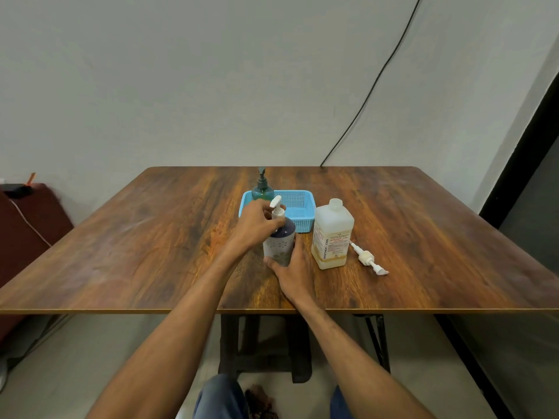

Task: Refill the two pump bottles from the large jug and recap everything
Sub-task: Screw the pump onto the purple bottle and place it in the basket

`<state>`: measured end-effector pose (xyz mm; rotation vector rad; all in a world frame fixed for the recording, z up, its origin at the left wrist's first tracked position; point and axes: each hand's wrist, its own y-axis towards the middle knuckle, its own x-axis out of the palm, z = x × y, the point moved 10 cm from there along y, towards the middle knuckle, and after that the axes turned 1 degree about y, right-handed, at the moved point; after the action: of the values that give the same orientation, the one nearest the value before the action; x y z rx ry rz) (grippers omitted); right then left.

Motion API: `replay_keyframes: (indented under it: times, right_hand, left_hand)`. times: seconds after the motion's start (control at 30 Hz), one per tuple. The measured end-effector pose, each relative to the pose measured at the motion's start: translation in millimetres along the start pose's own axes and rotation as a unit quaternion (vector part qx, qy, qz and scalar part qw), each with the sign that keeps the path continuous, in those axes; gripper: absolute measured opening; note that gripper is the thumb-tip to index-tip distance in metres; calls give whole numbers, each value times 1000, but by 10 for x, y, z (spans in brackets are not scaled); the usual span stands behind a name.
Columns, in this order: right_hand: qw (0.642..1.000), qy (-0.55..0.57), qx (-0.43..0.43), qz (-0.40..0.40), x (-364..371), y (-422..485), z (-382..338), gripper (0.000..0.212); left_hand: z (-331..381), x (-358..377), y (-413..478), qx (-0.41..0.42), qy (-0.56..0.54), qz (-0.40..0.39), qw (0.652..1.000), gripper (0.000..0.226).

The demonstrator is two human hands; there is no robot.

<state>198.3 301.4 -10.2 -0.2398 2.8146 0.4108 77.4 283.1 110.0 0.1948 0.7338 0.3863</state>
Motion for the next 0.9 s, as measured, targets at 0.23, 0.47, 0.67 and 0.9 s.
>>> replay_keyframes:
  times: [0.23,0.47,0.67,0.9]
  right_hand:
    - [1000,-8,3,2,-6,0,0,88]
    - [1000,-6,-13,8,-12,2,-33,88]
    - [1000,-6,-13,9,-15,2,-37,89]
    - [1000,-13,-17,17,-29,12,-37,88]
  left_hand:
    - [-118,-97,-142,-6,-121,136,983,48]
    - [-160,-43,-121,37,-97,97,990,27]
    - [-176,20,-176,12,-194,80,978,47]
    - [-205,49,-163,30,-169,123,977,27]
